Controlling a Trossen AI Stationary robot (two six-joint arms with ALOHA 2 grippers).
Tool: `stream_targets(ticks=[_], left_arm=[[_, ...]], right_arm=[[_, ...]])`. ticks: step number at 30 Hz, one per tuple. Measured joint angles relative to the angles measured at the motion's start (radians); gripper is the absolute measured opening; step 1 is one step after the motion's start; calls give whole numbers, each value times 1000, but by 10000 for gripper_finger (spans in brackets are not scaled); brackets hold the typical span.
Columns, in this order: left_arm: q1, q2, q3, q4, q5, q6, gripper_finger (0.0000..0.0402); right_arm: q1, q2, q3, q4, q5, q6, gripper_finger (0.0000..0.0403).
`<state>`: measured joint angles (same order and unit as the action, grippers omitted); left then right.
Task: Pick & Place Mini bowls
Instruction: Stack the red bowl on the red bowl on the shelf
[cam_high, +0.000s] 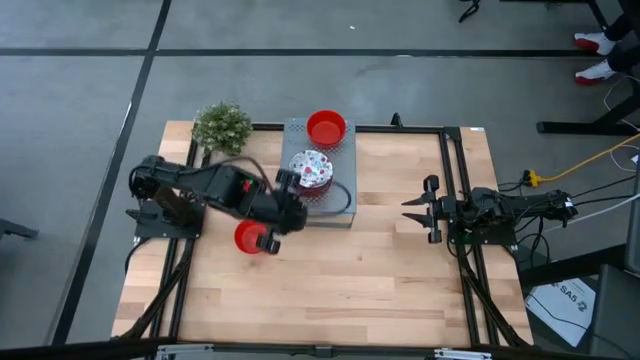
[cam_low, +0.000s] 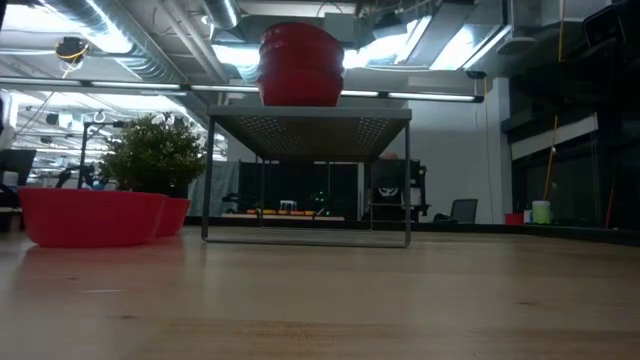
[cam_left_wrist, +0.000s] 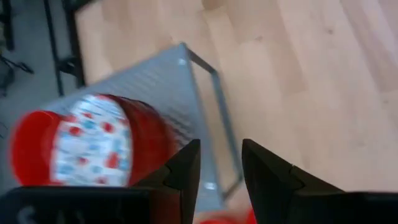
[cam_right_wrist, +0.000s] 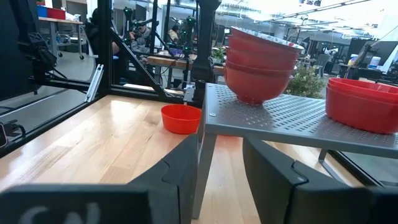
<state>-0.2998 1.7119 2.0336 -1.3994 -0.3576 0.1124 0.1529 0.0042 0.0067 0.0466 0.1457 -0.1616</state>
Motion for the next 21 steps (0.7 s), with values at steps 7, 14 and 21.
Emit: stream_targets(ticks=[7, 14, 21], left_arm=[[-114, 12, -105, 5, 40, -256, 109], [-187, 77, -151, 1, 66, -479, 111], [-236, 139, -162, -62, 105, -655, 105]], right_arm=[[0, 0, 0, 0, 0, 0, 127], [0, 0, 0, 0, 0, 0, 127], [0, 0, 0, 0, 0, 0, 127]])
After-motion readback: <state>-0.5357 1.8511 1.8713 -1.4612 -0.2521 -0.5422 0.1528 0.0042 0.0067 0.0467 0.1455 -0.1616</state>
